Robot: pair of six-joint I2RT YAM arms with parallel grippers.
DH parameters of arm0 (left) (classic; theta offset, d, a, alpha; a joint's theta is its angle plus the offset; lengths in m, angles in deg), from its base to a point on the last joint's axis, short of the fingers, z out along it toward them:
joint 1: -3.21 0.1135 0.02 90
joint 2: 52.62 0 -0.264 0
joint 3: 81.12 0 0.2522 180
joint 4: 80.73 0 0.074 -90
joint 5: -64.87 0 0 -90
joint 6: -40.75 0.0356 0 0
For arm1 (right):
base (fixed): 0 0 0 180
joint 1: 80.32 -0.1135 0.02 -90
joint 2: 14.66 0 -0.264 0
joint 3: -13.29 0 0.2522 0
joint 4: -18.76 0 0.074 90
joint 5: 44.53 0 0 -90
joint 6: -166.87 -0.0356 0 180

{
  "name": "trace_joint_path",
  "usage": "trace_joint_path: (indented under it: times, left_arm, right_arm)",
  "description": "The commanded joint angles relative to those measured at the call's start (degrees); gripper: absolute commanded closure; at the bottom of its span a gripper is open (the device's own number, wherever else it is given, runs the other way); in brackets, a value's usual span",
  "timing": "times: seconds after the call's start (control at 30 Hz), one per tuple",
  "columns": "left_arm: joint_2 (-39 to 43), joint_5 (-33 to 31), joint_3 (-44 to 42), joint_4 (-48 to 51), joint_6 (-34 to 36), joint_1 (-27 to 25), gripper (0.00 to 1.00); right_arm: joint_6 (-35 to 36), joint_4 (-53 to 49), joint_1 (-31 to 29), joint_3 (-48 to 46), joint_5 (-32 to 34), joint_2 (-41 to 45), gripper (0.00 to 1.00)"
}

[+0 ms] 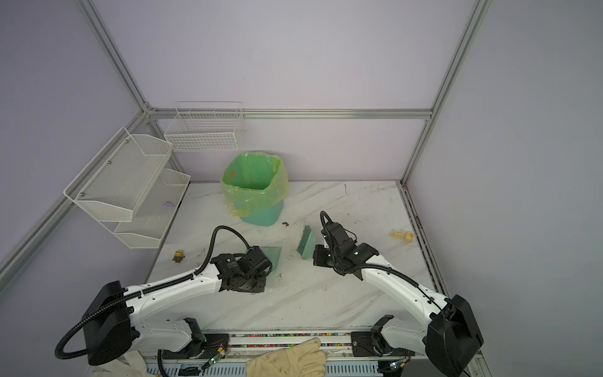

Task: Sweep away the paper scraps from the table
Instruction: 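Raise the loaded dustpan and carry it to the green bin with the left gripper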

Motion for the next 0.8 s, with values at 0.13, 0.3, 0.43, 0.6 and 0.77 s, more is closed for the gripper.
trace_joint_path:
  times: [0.13, 0.3, 0.43, 0.6, 0.77]
  left_arm:
    - [1.2, 0.0, 11.4, 1.3, 1.9, 0.3, 1.00]
    - [-1.2, 0.8, 17.4, 2.6, 4.4, 0.2, 1.00]
    - [-2.8, 1.3, 21.8, 4.1, 5.7, 0.3, 1.00]
    - [-3.9, 1.2, 25.4, 4.1, 6.3, 0.2, 1.00]
    - [-7.0, 1.4, 30.0, 4.1, 8.2, 0.3, 1.00]
  right_arm:
    - [0.9, 2.3, 2.7, -0.5, -0.7, -1.1, 1.00]
    - [1.3, 2.5, 4.0, -1.1, -1.0, -0.5, 1.00]
    - [1.3, 2.8, 4.6, -1.4, -1.3, -0.2, 1.00]
    - [0.8, 3.5, 5.1, -1.8, -1.4, 0.1, 1.00]
    - [0.4, 4.5, 5.4, -1.8, -2.3, -0.4, 1.00]
